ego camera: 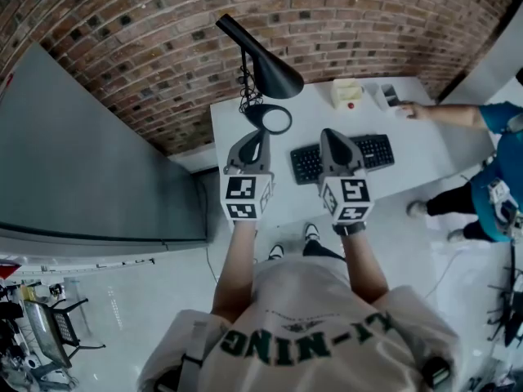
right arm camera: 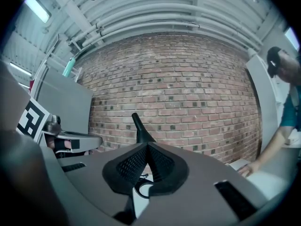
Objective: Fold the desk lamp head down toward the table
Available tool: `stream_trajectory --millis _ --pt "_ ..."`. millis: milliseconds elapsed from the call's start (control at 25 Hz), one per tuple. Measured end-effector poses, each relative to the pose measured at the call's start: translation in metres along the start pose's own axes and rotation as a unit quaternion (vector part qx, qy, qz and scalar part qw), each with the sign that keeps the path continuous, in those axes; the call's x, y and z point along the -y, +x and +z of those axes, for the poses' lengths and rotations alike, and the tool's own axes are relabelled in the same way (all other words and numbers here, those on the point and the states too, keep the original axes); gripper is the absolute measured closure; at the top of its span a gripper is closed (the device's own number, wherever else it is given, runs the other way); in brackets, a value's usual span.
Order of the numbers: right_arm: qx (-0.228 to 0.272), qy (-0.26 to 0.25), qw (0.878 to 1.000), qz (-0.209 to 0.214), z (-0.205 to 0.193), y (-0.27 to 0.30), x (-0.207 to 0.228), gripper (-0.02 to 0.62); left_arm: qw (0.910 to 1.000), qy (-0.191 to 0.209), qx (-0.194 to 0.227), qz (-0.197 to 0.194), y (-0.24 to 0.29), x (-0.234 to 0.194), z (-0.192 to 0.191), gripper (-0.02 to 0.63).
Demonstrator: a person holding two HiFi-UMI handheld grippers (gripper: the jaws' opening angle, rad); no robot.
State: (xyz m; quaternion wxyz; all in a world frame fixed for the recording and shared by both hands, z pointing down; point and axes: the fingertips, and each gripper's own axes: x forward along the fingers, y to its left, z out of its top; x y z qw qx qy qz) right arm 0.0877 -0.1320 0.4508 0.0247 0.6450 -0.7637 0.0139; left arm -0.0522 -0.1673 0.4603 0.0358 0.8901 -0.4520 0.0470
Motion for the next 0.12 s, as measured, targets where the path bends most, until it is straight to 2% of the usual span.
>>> stream_trajectory --millis 120 --pt "-0.003 -0.001 1.000 0.002 -0.0052 -0.0048 -0.0085 0.591 0.9999 -0.003 -0.009 -0.007 -0.0050 0.0004 -0.0055 0.606"
